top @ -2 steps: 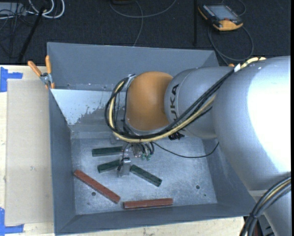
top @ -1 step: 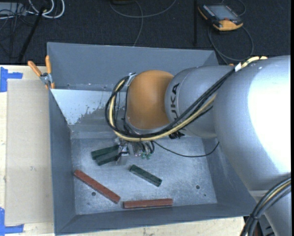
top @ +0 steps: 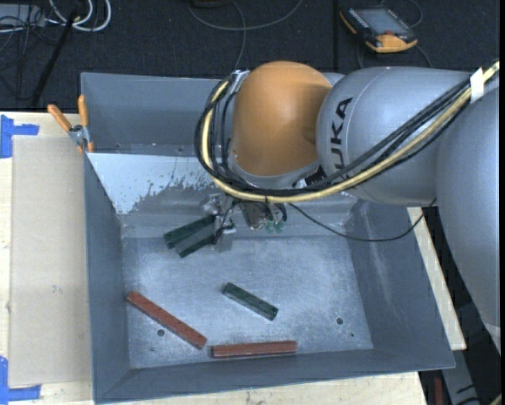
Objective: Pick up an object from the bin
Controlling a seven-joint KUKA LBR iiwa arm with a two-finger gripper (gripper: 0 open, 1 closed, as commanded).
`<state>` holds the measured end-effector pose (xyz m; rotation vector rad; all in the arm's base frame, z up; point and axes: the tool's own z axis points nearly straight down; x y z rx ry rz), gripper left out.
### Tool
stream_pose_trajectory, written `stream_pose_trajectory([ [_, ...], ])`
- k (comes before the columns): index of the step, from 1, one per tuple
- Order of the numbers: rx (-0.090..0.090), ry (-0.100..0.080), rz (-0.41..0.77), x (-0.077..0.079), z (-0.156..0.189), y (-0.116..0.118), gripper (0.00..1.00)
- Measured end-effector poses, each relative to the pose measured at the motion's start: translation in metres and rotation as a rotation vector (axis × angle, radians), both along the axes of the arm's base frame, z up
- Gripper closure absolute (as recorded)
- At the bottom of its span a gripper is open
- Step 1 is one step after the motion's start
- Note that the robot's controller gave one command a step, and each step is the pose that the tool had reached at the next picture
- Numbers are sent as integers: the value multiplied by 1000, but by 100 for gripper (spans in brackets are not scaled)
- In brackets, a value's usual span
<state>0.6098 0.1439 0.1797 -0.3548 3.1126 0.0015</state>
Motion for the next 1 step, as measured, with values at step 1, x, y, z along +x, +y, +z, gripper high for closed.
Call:
stream_pose_trajectory([
  [1,0,0,8,0,60,2,100],
])
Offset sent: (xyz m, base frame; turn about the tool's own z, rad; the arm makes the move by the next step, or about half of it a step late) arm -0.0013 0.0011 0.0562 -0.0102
